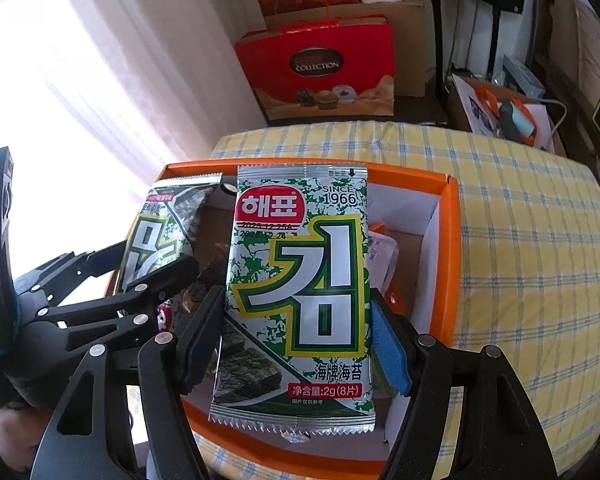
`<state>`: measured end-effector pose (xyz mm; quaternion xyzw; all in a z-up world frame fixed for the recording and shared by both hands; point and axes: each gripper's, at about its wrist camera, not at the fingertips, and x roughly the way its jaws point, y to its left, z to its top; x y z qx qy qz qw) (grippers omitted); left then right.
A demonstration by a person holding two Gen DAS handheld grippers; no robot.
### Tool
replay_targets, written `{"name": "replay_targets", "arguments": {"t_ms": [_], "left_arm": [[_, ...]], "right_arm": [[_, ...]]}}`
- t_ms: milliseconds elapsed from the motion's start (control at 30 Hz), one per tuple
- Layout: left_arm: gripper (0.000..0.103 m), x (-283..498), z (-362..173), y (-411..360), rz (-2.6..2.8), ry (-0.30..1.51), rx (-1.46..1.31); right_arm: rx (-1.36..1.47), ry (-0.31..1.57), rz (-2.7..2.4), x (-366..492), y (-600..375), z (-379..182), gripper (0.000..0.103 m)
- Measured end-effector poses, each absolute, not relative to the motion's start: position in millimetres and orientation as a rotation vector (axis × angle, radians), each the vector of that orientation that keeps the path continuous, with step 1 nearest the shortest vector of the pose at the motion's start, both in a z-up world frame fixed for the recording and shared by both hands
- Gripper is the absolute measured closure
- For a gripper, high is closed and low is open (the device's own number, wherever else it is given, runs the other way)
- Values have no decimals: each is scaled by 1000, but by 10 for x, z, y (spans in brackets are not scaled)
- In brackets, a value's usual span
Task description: Organize objects
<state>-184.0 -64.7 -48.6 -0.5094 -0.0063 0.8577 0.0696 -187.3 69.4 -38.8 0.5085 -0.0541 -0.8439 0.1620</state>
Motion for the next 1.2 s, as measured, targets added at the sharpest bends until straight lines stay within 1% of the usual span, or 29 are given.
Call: {"name": "replay_targets", "arguments": {"t_ms": [200, 233, 267, 333, 467, 533, 600, 800, 933, 967, 1000, 1100, 1200], "left_arm": [[32, -1844, -499, -695, 2577, -49, -1547], [31, -1839, -495, -705, 2576, -53, -1547], [28, -1828, -489, -725, 2577, -61, -1548], [27, -1811, -482, -750, 2569, -75, -1548], [25, -1742, -434, -770, 2565, -77, -1539], [23, -1695, -400, -778, 2567, -84, -1525], [16, -1649, -369, -784, 2571, -91, -1508], [11, -1480, -237, -777, 2586, -129, -1447], [9, -1365, -201, -740, 2587, -126, -1422], [3, -1336, -205, -726, 2578, -130, -1420], [0, -1316, -211, -713, 2571, -132, -1419], [0, -1248, -229, -672, 2555, -132, -1425], [0, -1174, -229, -642, 2548, -137, -1429]], "right_arm": [[1473, -216, -2368, -1895, 718, -446, 29], [1477, -225, -2364, -1895, 725, -451, 27], [1479, -244, -2359, -1893, 737, -457, 25], [1477, -254, -2358, -1889, 743, -458, 24], [1468, -239, -2366, -1833, 757, -441, 24], [1459, -228, -2371, -1812, 769, -425, 24], [1445, -204, -2384, -1778, 790, -393, 24], [1397, -156, -2417, -1632, 874, -283, 22], [1376, -117, -2427, -1515, 921, -228, 19], [1372, -108, -2423, -1475, 933, -214, 17], [1372, -96, -2427, -1450, 941, -205, 15], [1360, -37, -2463, -1360, 973, -170, 13], [1347, -33, -2483, -1279, 1057, -131, 5]]}}
